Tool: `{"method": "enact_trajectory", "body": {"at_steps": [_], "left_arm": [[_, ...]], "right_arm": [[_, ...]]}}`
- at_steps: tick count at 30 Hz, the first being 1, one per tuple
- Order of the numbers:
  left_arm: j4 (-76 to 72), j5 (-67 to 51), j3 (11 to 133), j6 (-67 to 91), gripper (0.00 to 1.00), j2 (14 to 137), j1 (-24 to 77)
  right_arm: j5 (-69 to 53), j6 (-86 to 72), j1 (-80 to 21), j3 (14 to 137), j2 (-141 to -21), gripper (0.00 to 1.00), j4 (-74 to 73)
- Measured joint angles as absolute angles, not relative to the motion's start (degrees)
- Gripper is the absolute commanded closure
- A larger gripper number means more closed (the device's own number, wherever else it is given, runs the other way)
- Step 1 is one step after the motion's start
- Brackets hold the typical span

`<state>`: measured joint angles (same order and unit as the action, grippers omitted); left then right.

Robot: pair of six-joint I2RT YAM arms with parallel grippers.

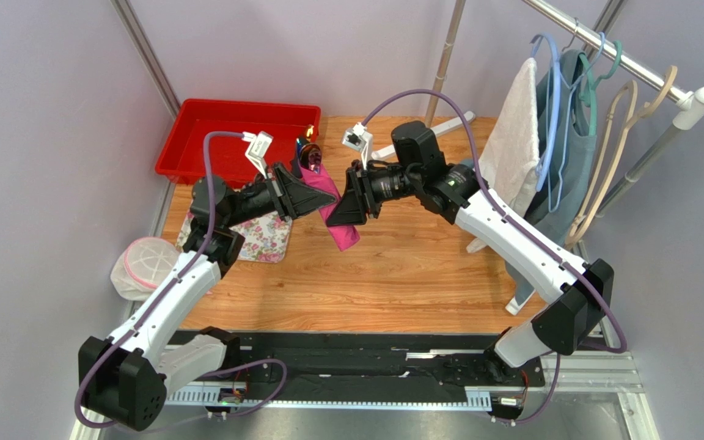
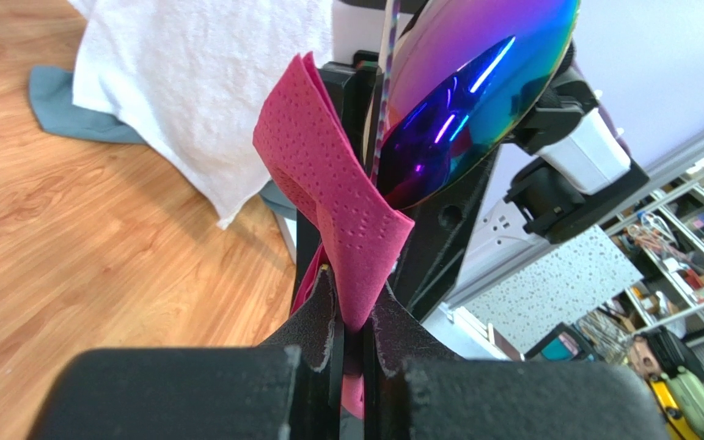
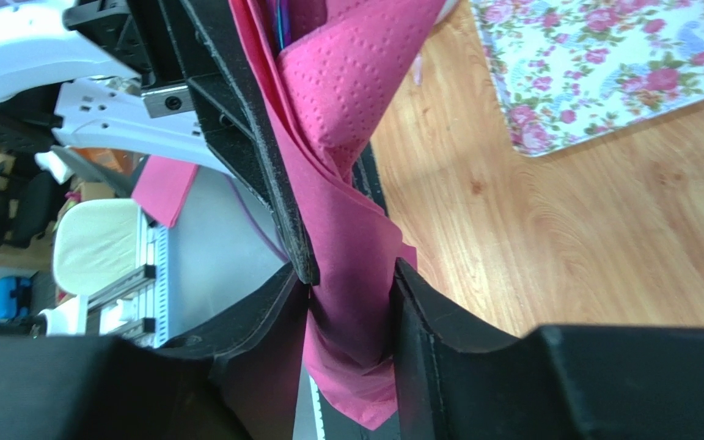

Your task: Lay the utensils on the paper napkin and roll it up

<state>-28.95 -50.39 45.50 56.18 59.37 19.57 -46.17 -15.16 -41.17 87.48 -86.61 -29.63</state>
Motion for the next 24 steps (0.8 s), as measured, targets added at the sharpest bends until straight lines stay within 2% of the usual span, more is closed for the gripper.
{"method": "enact_trajectory", "body": {"at_steps": [2,5,6,9,11,12,14,15,18,24], "left_arm": [[-29.56,-51.03,45.5,56.75,1.0,59.31,19.59],[-30.61,-51.81,45.5,57.74,1.0,59.22,19.64],[-30.94,-52.03,45.5,57.91,1.0,59.22,19.64],[-32.03,-52.86,45.54,59.29,1.0,59.07,19.64],[-32.01,-52.8,45.58,59.53,0.84,58.7,19.64],[-31.83,-52.64,45.6,59.55,0.63,58.54,19.64],[-31.14,-51.79,45.6,58.85,0.5,58.24,19.64],[-30.63,-50.92,45.65,58.65,0.33,58.06,19.64],[-27.7,-48.42,46.26,57.87,0.23,57.1,19.38],[-22.24,-43.57,46.83,58.06,0.22,56.29,17.72]], "right_arm": [[-48.21,-16.08,-41.08,86.98,-86.61,0.68,-28.4],[-50.52,-17.54,-40.88,86.59,-86.61,0.94,-27.11],[-51.72,-18.24,-40.82,86.5,-86.61,1.0,-26.61],[-54.39,-18.7,-40.8,86.5,-86.59,1.0,-25.56],[-55.11,-19.09,-40.73,86.5,-86.59,1.0,-25.06],[-55.16,-19.35,-40.69,86.5,-86.54,1.0,-24.88],[-55.0,-20.4,-40.42,86.5,-86.54,1.0,-24.71],[-53.98,-21.3,-40.18,86.52,-86.54,1.0,-24.73],[-51.79,-23.16,-39.27,86.65,-86.65,1.0,-24.86],[-49.23,-26.85,-37.87,87.77,-86.91,1.0,-23.33]]}}
